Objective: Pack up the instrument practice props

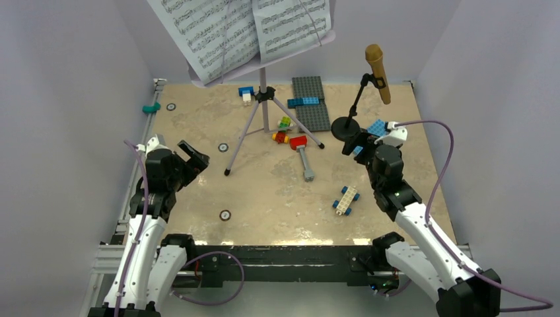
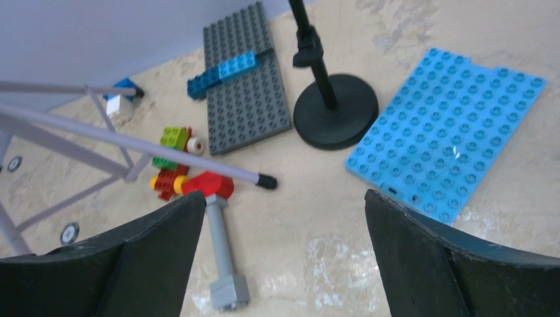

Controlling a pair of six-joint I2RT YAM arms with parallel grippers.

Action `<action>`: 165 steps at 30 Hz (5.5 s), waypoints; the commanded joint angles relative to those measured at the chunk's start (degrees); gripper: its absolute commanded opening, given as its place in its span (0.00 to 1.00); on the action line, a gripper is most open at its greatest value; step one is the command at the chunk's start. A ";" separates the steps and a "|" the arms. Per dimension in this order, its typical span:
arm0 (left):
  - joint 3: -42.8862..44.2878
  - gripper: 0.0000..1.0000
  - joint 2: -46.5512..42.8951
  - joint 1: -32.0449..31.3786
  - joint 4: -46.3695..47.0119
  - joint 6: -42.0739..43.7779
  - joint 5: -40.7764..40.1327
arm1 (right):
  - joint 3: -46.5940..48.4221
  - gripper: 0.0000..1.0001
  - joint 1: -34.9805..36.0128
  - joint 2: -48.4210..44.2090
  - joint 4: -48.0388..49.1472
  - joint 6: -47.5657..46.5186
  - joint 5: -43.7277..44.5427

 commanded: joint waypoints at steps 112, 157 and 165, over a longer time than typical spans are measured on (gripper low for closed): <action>-3.21 0.78 -4.90 -1.10 11.41 6.63 11.89 | 13.57 0.00 -0.87 17.15 28.85 -18.28 1.92; -4.73 1.00 -13.12 -1.10 16.61 4.95 35.39 | 2.73 0.00 32.75 17.67 31.33 -25.29 -30.61; -4.88 1.00 -13.41 -1.10 16.25 4.97 34.45 | 2.13 0.40 33.80 16.75 26.59 -23.69 -28.35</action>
